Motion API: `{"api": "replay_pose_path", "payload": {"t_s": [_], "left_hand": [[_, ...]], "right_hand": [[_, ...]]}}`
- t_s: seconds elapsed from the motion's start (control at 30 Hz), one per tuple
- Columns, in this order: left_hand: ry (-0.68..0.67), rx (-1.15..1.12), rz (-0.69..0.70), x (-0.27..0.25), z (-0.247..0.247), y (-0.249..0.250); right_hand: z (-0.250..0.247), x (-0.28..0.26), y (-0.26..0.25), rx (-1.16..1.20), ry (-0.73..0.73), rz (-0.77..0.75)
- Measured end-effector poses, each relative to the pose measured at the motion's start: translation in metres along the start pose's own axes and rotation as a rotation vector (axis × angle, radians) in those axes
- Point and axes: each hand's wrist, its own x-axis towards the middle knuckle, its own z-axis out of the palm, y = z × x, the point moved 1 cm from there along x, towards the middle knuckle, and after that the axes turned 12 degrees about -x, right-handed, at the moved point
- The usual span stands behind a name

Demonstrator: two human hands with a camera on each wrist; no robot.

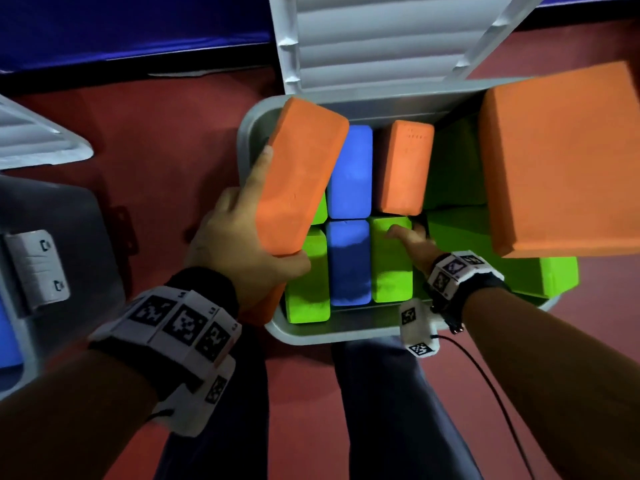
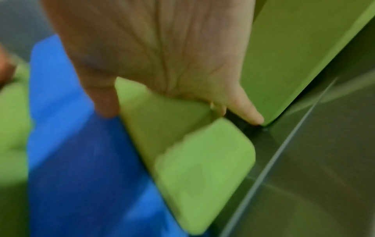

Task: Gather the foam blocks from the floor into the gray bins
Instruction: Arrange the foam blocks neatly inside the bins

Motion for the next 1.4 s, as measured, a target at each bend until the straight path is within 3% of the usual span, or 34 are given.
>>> {"api": "replay_pose_path", "payload": {"t_s": [0.13, 0.3, 0.5, 0.73, 0.87, 0.97, 1.03, 1.13, 1.2, 1.3, 1.4], "left_hand": [[-0.002, 0.0, 0.006, -0.001, 0.001, 0.004], [-0.005, -0.014, 0.021, 0.004, -0.003, -0.002], [-0.016, -0.019, 0.033, 0.006, -0.005, -0.004], [-0.005, 0.093, 0.064, 0.004, 0.008, -0.003], [0.011, 0.119, 0.042, 0.0, 0.012, 0.002], [-0.003, 0.103, 0.007, -0.007, 0.015, 0.013], [0.004, 0.074, -0.003, -0.013, 0.017, 0.025], [0.041, -0.036, 0.048, -0.02, 0.024, 0.054], [0.05, -0.126, 0.099, -0.019, 0.038, 0.077], [0.018, -0.256, 0.13, -0.007, 0.072, 0.104], [-0.002, -0.308, 0.123, 0.007, 0.106, 0.109]], "right_hand": [[-0.04, 0.014, -0.025, 0.187, 0.199, -0.209], [-0.028, 0.036, -0.056, 0.114, 0.157, -0.327], [-0.02, 0.045, -0.042, -0.008, 0.142, -0.509], [-0.027, 0.059, -0.036, -0.045, 0.071, -0.575], [-0.032, 0.044, -0.044, -0.029, 0.061, -0.528], [-0.042, 0.006, -0.044, 0.026, 0.158, -0.434], [-0.047, -0.02, -0.022, 0.291, 0.149, -0.31], [-0.059, -0.063, 0.024, 0.74, 0.067, 0.027], [-0.072, -0.083, 0.054, 0.919, 0.091, 0.141], [-0.094, -0.095, 0.078, 1.116, 0.119, 0.148], [-0.113, -0.081, 0.08, 1.15, 0.106, 0.102]]}}
